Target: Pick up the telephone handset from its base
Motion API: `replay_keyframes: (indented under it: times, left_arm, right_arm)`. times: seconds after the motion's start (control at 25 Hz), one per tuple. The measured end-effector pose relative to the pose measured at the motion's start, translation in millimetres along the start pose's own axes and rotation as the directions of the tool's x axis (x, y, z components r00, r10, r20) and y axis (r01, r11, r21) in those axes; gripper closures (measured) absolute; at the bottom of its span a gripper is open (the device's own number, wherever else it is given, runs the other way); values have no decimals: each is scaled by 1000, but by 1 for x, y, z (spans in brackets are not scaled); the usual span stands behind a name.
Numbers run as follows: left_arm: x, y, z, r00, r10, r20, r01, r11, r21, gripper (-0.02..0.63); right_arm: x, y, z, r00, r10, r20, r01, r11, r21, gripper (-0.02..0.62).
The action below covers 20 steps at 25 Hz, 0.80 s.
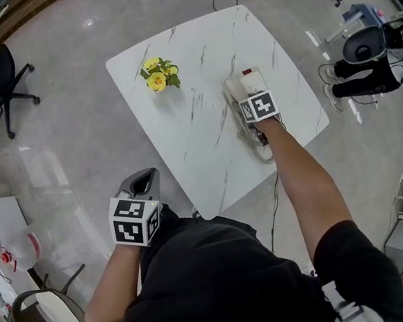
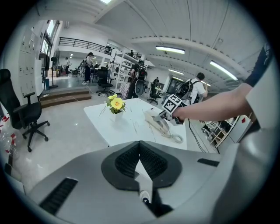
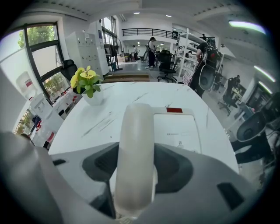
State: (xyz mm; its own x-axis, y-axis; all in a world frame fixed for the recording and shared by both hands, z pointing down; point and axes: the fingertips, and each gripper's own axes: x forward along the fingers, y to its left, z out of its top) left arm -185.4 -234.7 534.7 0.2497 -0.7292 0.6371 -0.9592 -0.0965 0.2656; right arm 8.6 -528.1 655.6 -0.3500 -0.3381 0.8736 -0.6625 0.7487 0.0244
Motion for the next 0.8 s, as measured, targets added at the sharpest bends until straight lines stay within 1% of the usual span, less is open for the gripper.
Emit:
replay_keyframes:
  times: [0.32, 0.48, 0.64, 0.8]
  left_arm:
    - [3, -6, 2, 1000, -22, 2, 22, 1000, 15, 604]
    - [2, -8, 4, 1000, -28, 7, 28, 999, 25, 604]
    - [3, -11, 7, 999, -39, 6, 39, 998, 42, 604]
    - [7, -17, 14, 998, -55, 11, 55, 996, 64, 604]
  right_arm:
    - [-2, -2, 0, 1000, 1, -8, -1, 999, 35, 377]
    - [-10, 1, 0, 1000, 0, -1, 0, 999, 34, 379]
    - [-27, 7, 1, 999, 16, 38, -18, 999, 45, 379]
    - [-51, 10, 4, 995, 25, 98, -34, 996, 87, 379]
